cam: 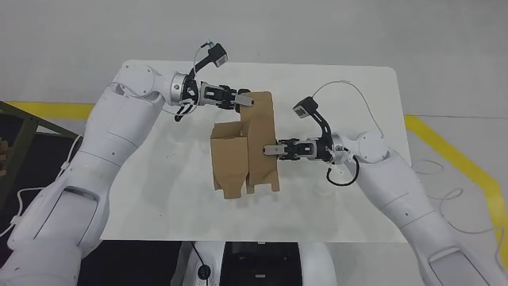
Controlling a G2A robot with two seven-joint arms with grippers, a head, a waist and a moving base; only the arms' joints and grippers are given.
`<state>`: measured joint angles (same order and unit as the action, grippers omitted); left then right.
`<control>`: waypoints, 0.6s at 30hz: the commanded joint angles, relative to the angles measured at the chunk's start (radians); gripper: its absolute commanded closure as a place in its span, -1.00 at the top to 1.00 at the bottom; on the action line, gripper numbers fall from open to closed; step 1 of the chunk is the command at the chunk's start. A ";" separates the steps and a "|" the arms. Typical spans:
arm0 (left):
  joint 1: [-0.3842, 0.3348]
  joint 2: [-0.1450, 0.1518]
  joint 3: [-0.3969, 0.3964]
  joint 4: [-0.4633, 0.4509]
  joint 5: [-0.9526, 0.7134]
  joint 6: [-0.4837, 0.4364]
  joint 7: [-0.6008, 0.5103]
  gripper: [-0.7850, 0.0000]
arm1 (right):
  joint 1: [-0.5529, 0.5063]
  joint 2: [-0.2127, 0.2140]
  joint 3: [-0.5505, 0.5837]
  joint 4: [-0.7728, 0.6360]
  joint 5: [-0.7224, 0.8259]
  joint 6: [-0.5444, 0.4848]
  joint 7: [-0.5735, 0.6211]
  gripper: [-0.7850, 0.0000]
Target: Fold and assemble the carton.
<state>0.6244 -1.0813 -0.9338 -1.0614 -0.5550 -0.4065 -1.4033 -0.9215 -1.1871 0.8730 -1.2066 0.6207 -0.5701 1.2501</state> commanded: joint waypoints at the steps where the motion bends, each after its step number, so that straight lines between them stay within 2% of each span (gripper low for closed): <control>1: 0.001 -0.001 -0.001 0.004 0.000 -0.001 0.000 -1.00 | 0.001 0.000 -0.003 0.002 0.003 -0.001 -0.001 -0.72; 5: 0.001 -0.003 -0.002 0.005 0.003 -0.004 -0.003 -1.00 | 0.003 0.001 -0.007 0.002 0.008 -0.001 -0.001 -1.00; 11: 0.003 -0.004 -0.004 -0.001 0.008 -0.007 -0.004 -1.00 | 0.005 0.003 -0.013 -0.001 0.012 -0.001 -0.001 -1.00; 12: 0.004 -0.004 -0.005 -0.002 0.008 -0.007 -0.004 -0.95 | 0.005 0.003 -0.014 -0.002 0.013 -0.002 -0.002 -1.00; 13: 0.005 -0.005 -0.006 -0.004 0.007 -0.008 -0.002 -0.39 | 0.005 0.003 -0.015 -0.002 0.014 -0.002 -0.002 -1.00; 14: 0.006 -0.005 -0.008 -0.006 0.004 -0.009 -0.001 0.51 | 0.006 0.004 -0.016 -0.002 0.015 -0.003 -0.003 -1.00; 15: 0.007 -0.004 -0.011 -0.008 0.003 -0.011 0.000 1.00 | 0.006 0.004 -0.017 -0.002 0.015 -0.004 -0.004 -1.00; 18: 0.011 -0.002 -0.022 -0.012 -0.001 -0.014 0.004 1.00 | 0.008 0.004 -0.021 -0.001 0.018 -0.002 -0.002 -1.00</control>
<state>0.6337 -1.0845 -0.9521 -1.0721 -0.5553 -0.4198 -1.4002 -0.9144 -1.1830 0.8532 -1.2079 0.6379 -0.5728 1.2473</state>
